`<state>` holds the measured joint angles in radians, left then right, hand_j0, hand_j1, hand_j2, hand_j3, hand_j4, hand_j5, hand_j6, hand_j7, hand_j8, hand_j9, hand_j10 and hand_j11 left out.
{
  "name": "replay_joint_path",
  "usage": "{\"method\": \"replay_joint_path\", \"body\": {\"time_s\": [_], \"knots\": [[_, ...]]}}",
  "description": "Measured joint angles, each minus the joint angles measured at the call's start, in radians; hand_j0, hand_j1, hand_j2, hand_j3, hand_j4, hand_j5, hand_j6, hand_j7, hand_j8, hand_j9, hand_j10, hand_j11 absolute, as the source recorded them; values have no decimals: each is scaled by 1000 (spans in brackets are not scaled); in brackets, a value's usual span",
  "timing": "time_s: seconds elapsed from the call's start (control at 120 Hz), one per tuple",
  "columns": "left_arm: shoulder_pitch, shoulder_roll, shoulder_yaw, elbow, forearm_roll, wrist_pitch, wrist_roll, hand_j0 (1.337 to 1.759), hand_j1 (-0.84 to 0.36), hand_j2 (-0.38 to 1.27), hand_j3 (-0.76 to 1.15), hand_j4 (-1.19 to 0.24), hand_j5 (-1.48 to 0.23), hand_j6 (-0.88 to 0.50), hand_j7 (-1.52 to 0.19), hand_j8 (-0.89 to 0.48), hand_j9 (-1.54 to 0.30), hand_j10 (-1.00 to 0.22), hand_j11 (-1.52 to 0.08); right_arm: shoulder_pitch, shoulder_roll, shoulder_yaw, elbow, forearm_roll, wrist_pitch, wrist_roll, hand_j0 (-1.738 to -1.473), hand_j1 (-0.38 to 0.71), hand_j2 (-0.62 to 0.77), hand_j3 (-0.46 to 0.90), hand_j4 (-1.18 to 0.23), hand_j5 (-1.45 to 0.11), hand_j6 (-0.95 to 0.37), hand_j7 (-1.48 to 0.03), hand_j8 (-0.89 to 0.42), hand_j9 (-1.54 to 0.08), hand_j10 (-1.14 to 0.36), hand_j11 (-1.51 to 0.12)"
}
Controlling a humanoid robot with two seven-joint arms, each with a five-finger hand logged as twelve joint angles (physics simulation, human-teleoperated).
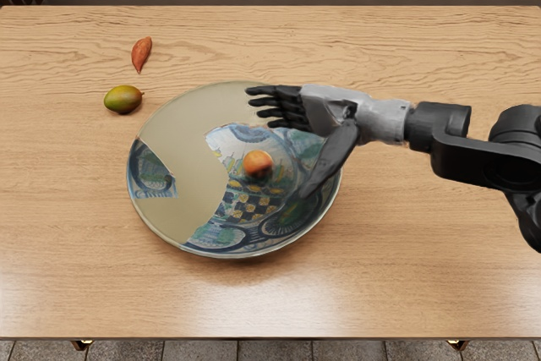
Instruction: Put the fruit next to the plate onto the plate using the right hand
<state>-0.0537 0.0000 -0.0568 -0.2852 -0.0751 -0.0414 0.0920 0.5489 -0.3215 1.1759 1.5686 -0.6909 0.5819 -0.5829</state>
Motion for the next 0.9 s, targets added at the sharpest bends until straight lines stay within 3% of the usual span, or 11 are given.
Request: {"method": "replay_joint_path", "body": {"time_s": [0.108, 0.267, 0.475, 0.658, 0.9], "knots": [[0, 0, 0, 0, 0, 0, 0, 1658, 349, 0, 0, 0, 0, 0, 0, 0, 0, 0, 0, -102, -7, 134, -7, 44, 19, 47, -1658, -300, -3, 0, -41, -54, -41, -54, -40, -54, -42, -54], [0, 0, 0, 0, 0, 0, 0, 1658, 349, 0, 0, 0, 0, 0, 0, 0, 0, 0, 0, -215, -48, 307, -35, 181, 27, 67, -1658, -304, -5, 0, -37, -49, -37, -49, -37, -49, -37, -49], [0, 0, 0, 0, 0, 0, 0, 1658, 349, 0, 0, 0, 0, 0, 0, 0, 0, 0, 0, -267, -127, 379, -111, 262, 29, 71, -1658, -309, -5, 0, -34, -44, -33, -44, -33, -44, -33, -44], [0, 0, -1, 0, 0, 0, 0, 1658, 349, 0, 0, 0, 0, 0, 0, 0, 0, 0, 0, -343, -144, 490, -125, 278, 29, 71, -1658, -312, -5, 0, -31, -40, -30, -41, -30, -40, -31, -40], [-2, 0, -1, 0, 0, -1, 0, 1658, 349, 0, 0, 0, 0, 0, 0, 0, 0, 0, 0, -371, -148, 526, -138, 287, 29, 72, -1658, -314, -5, 0, -29, -39, -29, -39, -29, -39, -29, -39]]}}
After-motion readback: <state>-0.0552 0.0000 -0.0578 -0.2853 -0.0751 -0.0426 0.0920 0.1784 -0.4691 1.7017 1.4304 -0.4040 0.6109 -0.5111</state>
